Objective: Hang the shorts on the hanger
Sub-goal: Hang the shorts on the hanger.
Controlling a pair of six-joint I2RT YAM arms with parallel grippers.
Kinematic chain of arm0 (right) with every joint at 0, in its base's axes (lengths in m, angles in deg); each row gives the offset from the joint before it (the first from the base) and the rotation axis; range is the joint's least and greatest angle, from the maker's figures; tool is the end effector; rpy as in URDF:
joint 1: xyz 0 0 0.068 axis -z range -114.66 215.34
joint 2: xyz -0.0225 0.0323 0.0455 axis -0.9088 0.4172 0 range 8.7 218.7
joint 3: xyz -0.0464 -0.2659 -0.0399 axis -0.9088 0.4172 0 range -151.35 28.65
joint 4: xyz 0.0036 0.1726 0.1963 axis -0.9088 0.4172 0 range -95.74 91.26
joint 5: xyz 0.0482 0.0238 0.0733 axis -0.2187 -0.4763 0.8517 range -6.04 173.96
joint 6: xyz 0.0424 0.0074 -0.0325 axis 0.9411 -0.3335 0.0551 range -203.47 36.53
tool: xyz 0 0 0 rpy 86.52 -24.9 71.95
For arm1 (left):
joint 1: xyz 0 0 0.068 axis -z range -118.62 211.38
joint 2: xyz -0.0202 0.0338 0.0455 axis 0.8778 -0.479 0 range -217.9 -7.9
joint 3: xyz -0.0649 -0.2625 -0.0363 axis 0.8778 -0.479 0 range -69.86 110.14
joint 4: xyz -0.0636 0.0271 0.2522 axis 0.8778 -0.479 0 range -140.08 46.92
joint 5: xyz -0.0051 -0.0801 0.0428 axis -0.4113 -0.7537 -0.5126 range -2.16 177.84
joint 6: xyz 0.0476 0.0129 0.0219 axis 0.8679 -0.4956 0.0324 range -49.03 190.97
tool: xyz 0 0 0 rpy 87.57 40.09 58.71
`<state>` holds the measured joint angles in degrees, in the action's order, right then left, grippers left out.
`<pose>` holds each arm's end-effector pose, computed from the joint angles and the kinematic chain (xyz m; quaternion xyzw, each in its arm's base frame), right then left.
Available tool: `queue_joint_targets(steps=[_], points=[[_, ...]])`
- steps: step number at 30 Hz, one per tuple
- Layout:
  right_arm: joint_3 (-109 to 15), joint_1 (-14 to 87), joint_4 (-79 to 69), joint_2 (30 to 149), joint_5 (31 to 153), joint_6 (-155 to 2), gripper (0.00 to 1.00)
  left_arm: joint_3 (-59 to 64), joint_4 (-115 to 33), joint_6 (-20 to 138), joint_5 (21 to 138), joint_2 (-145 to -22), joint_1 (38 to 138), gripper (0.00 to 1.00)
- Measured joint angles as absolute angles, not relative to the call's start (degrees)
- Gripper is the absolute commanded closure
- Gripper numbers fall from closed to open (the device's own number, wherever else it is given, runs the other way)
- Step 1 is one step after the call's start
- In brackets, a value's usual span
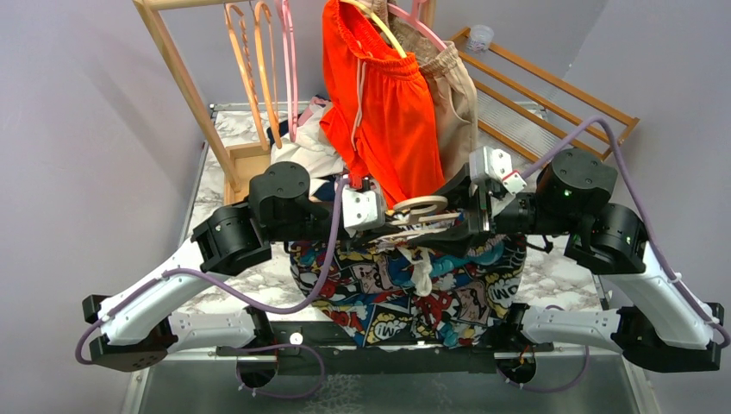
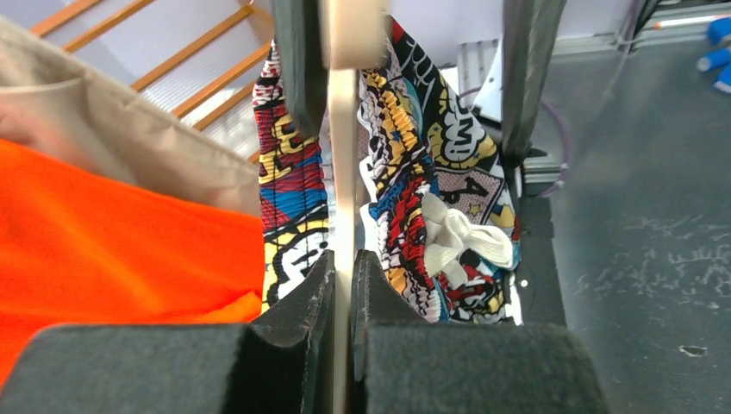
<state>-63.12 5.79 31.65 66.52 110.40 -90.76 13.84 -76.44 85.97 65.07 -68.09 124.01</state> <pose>0.0647 0.1415 0.5173 -0.5212 0.5052 0.4434 0.5258 0.0774 -0.1793 0.4771 0.5692 0.5049 -0.3930 0.5164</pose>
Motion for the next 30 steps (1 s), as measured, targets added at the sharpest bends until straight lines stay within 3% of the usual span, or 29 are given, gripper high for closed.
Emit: queue_joint_targets(steps=[19,24,30], points=[[-58.18,5.79,32.04,60.07,93.20,-93.78,0.42,11.92,-78.60,86.89,69.71,-60.63,123.70,1.00],[-57.39,5.79,31.52,60.29,90.82,-94.26,0.56,13.01,-79.22,86.93,69.77,-61.25,123.70,1.00],[-57.35,5.66,31.15,59.72,89.29,-94.89,0.57,14.39,-79.35,87.50,70.47,-61.81,123.70,1.00]])
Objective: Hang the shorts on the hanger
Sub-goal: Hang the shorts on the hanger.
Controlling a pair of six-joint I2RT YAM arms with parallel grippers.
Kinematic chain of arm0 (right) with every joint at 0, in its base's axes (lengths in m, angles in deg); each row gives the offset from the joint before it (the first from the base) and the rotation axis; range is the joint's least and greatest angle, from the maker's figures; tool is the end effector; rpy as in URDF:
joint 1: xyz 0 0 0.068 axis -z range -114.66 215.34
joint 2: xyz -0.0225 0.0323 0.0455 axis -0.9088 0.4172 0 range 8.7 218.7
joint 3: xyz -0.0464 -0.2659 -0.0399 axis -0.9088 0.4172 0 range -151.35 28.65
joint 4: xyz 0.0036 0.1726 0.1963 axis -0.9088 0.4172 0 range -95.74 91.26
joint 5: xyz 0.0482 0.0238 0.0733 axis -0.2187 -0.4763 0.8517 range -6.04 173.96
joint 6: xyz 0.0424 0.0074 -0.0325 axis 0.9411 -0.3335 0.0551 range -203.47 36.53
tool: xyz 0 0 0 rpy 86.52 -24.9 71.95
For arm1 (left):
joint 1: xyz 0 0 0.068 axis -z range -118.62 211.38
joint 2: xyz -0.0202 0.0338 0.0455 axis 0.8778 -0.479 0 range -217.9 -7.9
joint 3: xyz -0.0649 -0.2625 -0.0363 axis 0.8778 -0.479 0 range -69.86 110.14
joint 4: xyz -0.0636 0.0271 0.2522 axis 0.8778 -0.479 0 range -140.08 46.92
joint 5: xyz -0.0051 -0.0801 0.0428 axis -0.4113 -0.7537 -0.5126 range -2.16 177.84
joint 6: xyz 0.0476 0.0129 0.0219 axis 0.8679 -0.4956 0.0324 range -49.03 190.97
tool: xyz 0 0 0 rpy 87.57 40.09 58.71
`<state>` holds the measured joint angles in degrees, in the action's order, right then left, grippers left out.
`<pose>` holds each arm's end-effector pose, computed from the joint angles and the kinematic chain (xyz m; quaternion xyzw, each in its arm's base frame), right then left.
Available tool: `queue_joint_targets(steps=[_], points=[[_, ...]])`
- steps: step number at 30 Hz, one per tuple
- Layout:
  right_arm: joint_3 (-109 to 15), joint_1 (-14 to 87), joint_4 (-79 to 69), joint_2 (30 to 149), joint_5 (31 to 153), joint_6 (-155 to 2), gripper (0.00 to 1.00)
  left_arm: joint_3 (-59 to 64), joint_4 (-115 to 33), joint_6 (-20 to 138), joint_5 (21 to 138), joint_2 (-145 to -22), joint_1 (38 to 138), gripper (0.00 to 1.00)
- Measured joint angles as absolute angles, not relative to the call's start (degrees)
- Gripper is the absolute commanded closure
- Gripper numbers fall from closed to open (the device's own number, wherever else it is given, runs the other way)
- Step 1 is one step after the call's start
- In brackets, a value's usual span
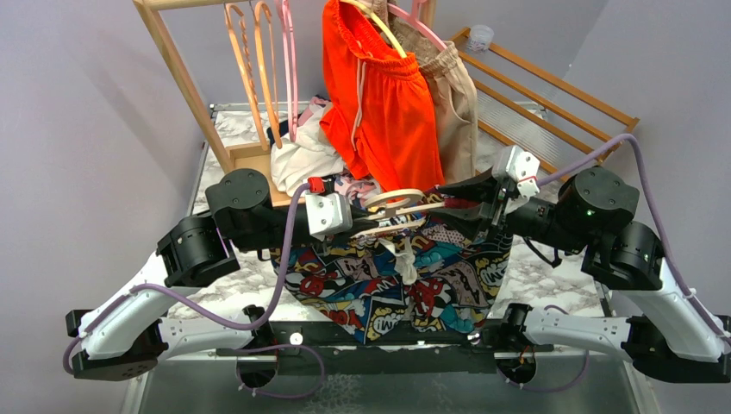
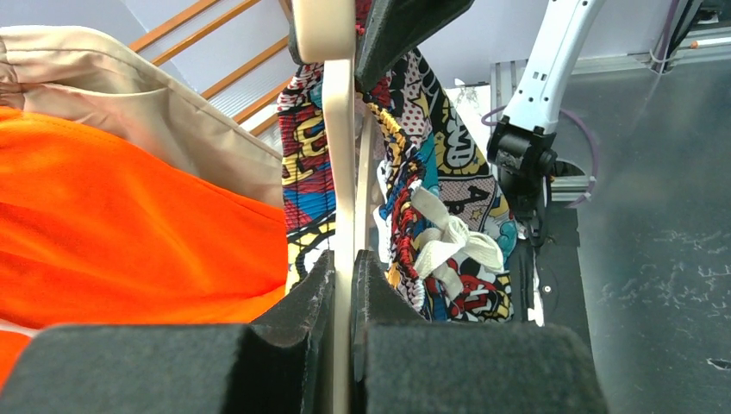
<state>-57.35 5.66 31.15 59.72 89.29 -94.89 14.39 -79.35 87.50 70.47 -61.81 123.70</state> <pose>0.0626 0.1136 0.5048 -0.4437 0.5654 0.3144 0.6201 0.0617 -0.1405 0.4912 0.5444 0.5030 -0.3608 0.5661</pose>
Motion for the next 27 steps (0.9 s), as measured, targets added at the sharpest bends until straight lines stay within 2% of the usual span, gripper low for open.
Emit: queue_joint_targets(steps=[7,15,20,27], points=[[-55.58,5.66,31.23,57.34,86.34,-95.55,0.57,15.33,-80.22,88.16,71.04,-61.86,123.70,1.00],[-55.25,5.66,31.89,55.72,83.97,-95.59,0.50,15.75,-80.55,88.42,71.72,-61.68,123.70,1.00],[-55.25,5.66,33.22,55.02,82.97,-95.53,0.42,15.75,-80.81,88.53,72.27,-60.92,123.70,1.00],[-60.08,5.66,34.64,54.96,86.34,-93.54,0.41,15.75,-80.44,88.57,72.29,-59.52,123.70,1.00]])
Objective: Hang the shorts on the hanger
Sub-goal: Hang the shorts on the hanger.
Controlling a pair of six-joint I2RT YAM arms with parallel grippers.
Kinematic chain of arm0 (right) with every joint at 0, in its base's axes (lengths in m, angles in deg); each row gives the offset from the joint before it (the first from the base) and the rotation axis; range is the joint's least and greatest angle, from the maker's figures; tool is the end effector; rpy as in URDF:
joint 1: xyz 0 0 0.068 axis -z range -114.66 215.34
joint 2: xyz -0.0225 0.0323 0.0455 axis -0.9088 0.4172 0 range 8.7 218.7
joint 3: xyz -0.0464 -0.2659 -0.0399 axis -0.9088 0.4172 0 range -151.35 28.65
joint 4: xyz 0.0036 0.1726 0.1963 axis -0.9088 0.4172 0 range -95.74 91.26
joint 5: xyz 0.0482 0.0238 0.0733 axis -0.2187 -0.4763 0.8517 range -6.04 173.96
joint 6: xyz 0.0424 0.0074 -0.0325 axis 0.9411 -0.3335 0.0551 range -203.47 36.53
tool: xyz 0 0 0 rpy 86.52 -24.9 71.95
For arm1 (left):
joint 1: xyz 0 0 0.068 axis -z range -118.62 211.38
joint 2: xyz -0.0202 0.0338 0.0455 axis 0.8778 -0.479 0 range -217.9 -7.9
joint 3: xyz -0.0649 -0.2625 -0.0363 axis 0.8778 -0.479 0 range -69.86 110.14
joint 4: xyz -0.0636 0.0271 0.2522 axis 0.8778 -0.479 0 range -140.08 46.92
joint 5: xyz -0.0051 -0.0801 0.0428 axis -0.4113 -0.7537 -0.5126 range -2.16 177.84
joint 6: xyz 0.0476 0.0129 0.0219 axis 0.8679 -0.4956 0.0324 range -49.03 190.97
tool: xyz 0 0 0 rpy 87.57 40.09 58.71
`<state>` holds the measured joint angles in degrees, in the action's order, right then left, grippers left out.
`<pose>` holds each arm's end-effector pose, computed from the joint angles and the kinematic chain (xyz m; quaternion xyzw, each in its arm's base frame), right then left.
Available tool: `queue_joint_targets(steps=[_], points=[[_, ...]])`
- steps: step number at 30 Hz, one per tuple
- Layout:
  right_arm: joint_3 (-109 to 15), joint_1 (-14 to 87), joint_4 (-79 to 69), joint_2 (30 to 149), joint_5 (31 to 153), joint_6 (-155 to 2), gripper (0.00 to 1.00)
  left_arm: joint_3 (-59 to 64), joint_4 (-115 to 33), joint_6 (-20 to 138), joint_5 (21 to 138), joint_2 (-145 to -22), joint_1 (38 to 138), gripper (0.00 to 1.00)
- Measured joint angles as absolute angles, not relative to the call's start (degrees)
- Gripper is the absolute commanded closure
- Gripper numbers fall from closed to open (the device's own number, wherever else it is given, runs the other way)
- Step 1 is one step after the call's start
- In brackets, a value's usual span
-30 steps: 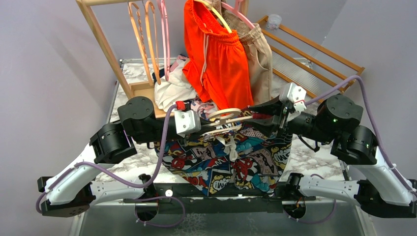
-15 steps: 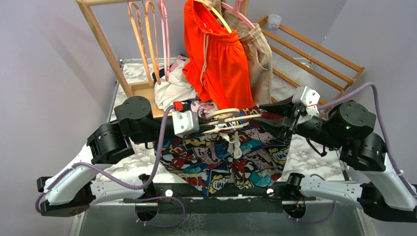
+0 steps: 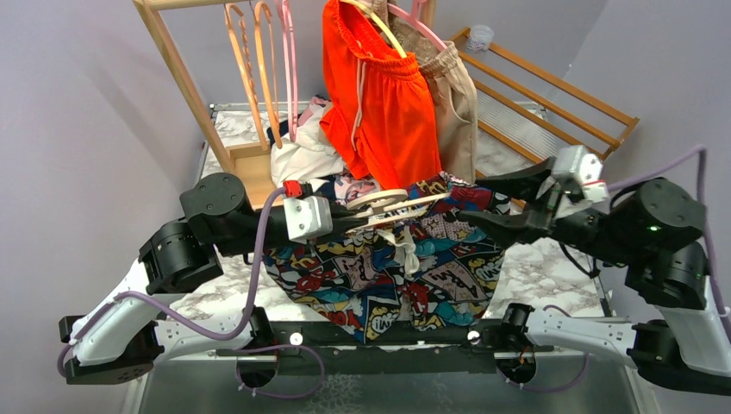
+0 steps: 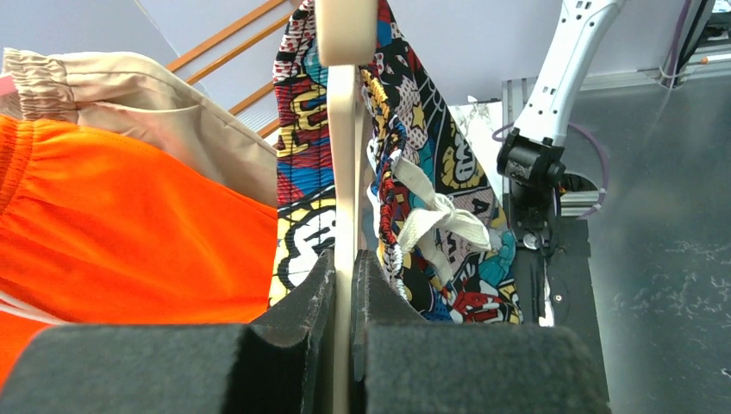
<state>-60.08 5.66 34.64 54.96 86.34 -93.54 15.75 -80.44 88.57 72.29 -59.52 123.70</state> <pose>0.0427 0.0760 0.5180 -0.4090 0.5608 0.3150 0.6473 0.0538 -0.1230 0.5008 0.5341 0.4930 -0.3496 0.5911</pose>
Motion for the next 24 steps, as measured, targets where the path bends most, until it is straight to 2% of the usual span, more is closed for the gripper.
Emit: queue_joint_targets(steps=[9,14,24], points=[[-67.82,5.66,32.76,56.68,93.94,-88.90,0.42,14.94,-78.23,88.18,73.75,-58.99,123.70,1.00],[-65.89,5.66,32.52,59.18,94.84,-87.97,0.37,12.71,-76.75,88.16,74.04,-58.03,123.70,1.00],[-69.48,5.66,34.77,66.93,107.34,-91.31,0.35,12.71,-78.89,88.00,61.66,-60.39,123.70,1.00]])
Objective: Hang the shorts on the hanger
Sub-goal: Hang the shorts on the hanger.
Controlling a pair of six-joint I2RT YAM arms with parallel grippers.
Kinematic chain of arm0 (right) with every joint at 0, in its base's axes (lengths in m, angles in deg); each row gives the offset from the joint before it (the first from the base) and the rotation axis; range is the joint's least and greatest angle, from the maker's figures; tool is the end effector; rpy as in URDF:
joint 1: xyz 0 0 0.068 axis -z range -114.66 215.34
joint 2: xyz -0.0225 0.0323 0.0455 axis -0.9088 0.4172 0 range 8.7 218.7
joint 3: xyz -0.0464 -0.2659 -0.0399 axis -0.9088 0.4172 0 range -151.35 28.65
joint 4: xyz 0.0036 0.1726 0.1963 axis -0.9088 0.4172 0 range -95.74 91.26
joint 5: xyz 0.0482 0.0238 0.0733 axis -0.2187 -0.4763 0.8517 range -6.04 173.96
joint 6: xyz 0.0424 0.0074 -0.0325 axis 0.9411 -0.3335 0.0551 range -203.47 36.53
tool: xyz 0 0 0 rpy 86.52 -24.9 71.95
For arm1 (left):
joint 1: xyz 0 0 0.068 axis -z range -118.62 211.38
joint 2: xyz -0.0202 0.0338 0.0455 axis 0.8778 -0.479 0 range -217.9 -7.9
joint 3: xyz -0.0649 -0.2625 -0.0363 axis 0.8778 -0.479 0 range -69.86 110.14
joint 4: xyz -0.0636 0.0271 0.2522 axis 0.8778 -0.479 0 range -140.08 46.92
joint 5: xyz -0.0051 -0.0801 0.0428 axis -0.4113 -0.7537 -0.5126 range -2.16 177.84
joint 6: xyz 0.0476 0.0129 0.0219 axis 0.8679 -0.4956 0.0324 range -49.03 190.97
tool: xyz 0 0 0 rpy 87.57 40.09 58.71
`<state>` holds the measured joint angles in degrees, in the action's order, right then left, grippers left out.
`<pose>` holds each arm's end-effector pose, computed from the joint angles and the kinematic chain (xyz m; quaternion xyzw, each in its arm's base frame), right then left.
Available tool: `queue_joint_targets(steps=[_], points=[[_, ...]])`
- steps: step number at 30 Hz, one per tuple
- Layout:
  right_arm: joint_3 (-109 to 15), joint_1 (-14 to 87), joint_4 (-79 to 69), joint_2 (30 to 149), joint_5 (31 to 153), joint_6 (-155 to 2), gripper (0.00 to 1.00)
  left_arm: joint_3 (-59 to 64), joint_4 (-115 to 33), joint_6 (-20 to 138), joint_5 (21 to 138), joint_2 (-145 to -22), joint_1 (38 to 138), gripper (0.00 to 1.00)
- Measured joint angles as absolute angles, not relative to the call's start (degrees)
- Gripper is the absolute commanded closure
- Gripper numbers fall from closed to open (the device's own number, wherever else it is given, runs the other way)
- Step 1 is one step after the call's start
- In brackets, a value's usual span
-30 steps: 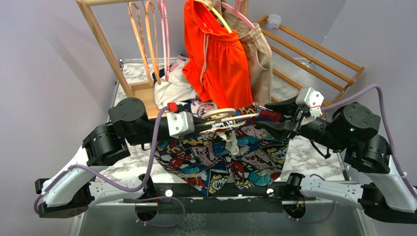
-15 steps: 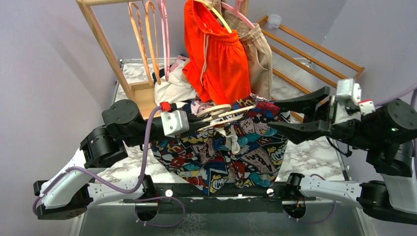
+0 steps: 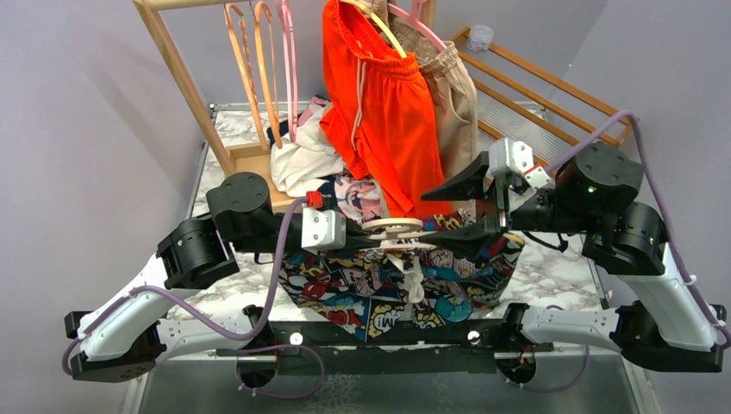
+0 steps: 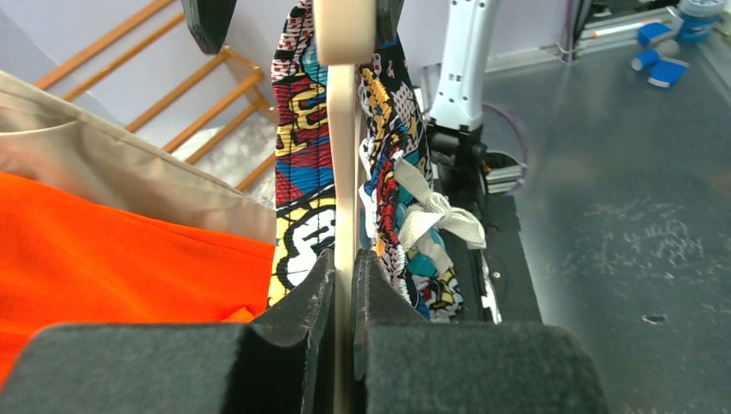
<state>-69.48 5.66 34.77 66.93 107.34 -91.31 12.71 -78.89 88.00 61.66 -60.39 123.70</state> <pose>0.0570 0.1255 0.5401 -0.5053 0.4996 0.4306 0.5565 0.0543 -0.1372 0.4871 0.5781 0.4590 -0.4066 0.5384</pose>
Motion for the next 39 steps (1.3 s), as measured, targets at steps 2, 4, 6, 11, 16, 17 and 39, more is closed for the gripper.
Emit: queue_joint_targets(steps=[2,4,6,11,16,17,39], points=[[-68.91,5.66,35.58,67.31,109.96,-91.68,0.36,12.69,-79.76,88.00,60.13,-60.81,123.70,1.00],[-68.14,5.66,36.74,67.28,111.84,-92.01,0.37,12.66,-80.18,88.05,58.95,-60.85,123.70,1.00],[-67.25,5.66,37.64,67.02,112.48,-92.12,0.37,12.55,-80.24,88.18,57.95,-60.59,123.70,1.00],[-63.07,5.66,37.66,63.26,109.90,-91.81,0.37,7.61,-78.84,90.89,57.42,-57.75,123.70,1.00],[-58.99,5.66,35.85,56.31,100.76,-90.48,0.37,-3.71,-77.93,98.56,57.32,-52.35,123.70,1.00],[-58.83,5.66,35.63,55.35,98.77,-89.95,0.37,-5.70,-77.86,100.03,57.32,-51.61,123.70,1.00],[-47.84,5.66,32.87,69.32,93.88,-78.65,0.37,-22.26,-67.22,109.73,53.14,-39.13,123.70,1.00]])
